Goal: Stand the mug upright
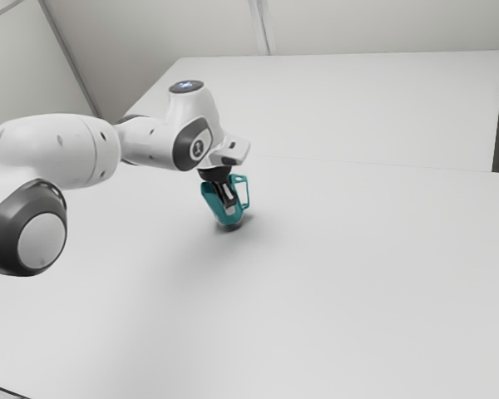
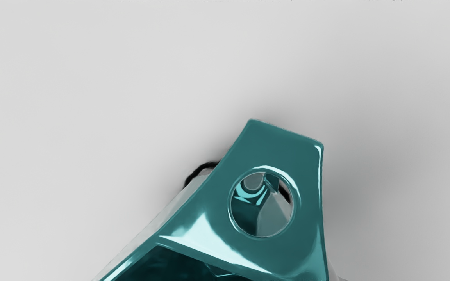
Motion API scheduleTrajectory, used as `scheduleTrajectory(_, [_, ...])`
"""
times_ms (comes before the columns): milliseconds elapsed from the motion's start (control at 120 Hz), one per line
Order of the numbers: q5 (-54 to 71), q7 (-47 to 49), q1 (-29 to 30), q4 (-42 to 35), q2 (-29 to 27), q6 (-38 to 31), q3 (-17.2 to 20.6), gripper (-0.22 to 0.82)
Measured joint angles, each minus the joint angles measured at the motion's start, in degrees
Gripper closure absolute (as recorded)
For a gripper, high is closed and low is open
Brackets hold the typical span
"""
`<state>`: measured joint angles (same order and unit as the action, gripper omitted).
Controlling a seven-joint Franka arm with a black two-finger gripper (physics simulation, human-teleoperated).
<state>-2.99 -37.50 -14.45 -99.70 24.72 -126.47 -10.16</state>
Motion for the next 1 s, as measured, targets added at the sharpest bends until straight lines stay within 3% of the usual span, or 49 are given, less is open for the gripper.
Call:
scheduleTrajectory(358, [2.91,2.75,-0.86,1.31,2.53,-0.52,0.0,0.78])
scheduleTrajectory(533, [3.73,3.08,-1.01,2.41,2.72,0.0,0.05,0.41])
scheduleTrajectory(642, [3.91,3.16,-1.09,3.07,2.66,0.28,0.05,0.25])
scheduleTrajectory(800, [3.92,3.19,-1.39,3.89,1.71,0.89,0.06,0.12])
scheduleTrajectory(1000, [3.04,3.23,-0.76,3.69,-1.79,1.46,-0.2,0.05])
